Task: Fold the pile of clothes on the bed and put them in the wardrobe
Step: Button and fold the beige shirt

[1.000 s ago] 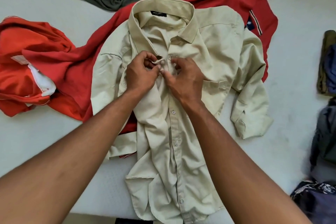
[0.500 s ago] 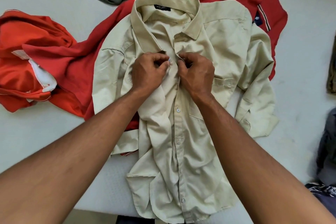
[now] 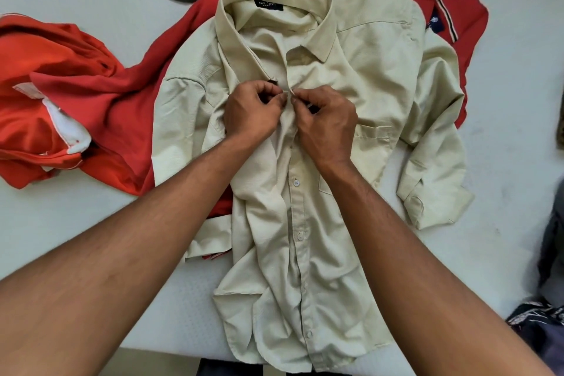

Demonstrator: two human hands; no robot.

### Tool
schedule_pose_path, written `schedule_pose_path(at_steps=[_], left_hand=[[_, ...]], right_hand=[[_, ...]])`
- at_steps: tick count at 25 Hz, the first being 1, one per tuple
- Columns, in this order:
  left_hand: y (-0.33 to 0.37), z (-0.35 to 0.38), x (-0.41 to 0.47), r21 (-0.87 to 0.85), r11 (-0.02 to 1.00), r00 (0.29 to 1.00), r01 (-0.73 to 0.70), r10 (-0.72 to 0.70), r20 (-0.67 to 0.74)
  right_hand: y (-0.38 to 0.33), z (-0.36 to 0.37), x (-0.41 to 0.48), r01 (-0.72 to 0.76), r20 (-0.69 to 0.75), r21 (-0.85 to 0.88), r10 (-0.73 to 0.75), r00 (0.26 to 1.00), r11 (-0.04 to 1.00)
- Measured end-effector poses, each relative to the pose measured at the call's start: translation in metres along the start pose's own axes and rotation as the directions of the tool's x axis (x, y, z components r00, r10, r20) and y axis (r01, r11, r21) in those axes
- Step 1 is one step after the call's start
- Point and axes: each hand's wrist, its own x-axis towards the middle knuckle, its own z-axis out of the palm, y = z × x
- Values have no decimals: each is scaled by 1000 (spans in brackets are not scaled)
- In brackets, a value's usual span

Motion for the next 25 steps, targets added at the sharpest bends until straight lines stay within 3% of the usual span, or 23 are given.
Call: schedule_pose_path(at_steps=[3, 10, 20, 25], left_hand=[[3, -1, 3, -85, 993, 996, 76, -73, 42], [3, 0, 7, -155, 980, 990, 123, -110, 92], [3, 5, 9, -179, 974, 989, 142, -134, 60], [5, 6, 11, -192, 969, 987, 153, -142, 73]], right_hand=[[3, 11, -6, -65, 30, -28, 66, 997, 997], [0, 14, 5, -326, 50, 135, 322, 945, 936], [10, 13, 6, -318, 142, 223, 292, 946, 921], [19, 9, 16, -452, 294, 369, 359, 886, 812]])
